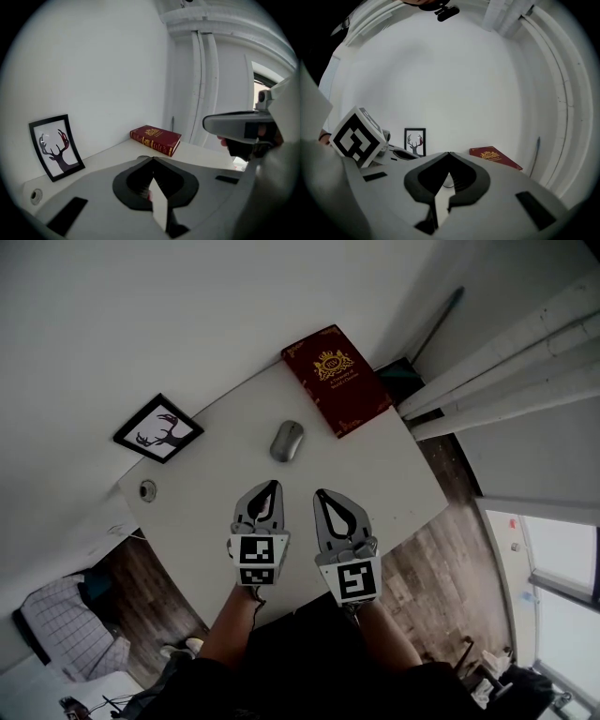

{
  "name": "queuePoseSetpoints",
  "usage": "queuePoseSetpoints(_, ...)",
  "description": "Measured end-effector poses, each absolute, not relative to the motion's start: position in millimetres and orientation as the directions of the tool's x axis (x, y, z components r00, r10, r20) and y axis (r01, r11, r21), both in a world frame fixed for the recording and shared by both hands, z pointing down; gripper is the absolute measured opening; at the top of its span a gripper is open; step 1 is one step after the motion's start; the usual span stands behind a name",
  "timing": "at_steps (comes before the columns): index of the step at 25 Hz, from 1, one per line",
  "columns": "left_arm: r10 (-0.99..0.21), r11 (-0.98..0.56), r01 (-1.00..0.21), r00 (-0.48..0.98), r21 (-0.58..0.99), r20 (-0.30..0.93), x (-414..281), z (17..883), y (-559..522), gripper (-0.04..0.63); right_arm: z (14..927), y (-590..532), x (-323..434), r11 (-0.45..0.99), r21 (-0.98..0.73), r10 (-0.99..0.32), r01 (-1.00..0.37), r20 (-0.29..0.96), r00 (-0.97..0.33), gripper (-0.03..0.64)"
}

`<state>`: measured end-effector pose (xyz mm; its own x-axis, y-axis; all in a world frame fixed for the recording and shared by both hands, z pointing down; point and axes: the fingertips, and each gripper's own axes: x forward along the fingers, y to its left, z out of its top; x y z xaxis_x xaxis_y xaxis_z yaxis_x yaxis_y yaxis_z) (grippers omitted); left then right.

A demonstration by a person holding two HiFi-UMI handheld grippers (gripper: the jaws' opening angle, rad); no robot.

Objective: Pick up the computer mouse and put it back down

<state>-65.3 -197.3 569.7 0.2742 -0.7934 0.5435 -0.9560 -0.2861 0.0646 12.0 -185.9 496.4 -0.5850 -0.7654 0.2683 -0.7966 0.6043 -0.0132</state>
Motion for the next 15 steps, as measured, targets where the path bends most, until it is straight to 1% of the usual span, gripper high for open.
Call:
queuePoseSetpoints(3, -0.775, -0.281, -0.957, 0.267, 0.065, 0.573, -65.4, 584.9, -209.4, 0.002, 499.7, -189.9, 16.8, 0.605, -0.01, -0.764, -0.796, 0.277, -0.583, 0.018)
queuePoseSetpoints(6, -0.76, -0.272, -0.957, 0.278, 0.101, 0.587, -65.2, 602.0, -225.3, 0.002, 502.3, -193.8, 23.6, 0.6, -0.012, -0.766, -0.8, 0.279, -0.579, 0.018)
queuePoseSetpoints(8, -0.737, -0.281, -0.952, 0.297, 0.125, 0.607, -63.3, 615.4, -235.9, 0.022, 504.9, -196.5, 28.7, 0.594, -0.012, -0.768, -0.804, 0.287, -0.572, 0.018)
queuePoseSetpoints(9, -0.724, -0.286, -0.949, 0.303, 0.13, 0.619, -62.2, 621.8, -240.6, 0.053, 506.1, -197.8, 31.2, 0.591, -0.012, -0.77, -0.806, 0.29, -0.568, 0.018)
queuePoseSetpoints(13, -0.672, -0.31, -0.943, 0.307, 0.121, 0.674, -59.5, 646.8, -255.9, 0.208, 511.1, -202.1, 40.4, 0.575, -0.016, -0.776, -0.818, 0.304, -0.552, 0.018)
queuePoseSetpoints(15, -0.651, -0.31, -0.943, 0.302, 0.12, 0.696, -60.8, 657.8, -263.1, 0.242, 514.2, -203.7, 44.4, 0.572, -0.015, -0.778, -0.82, 0.306, -0.548, 0.018)
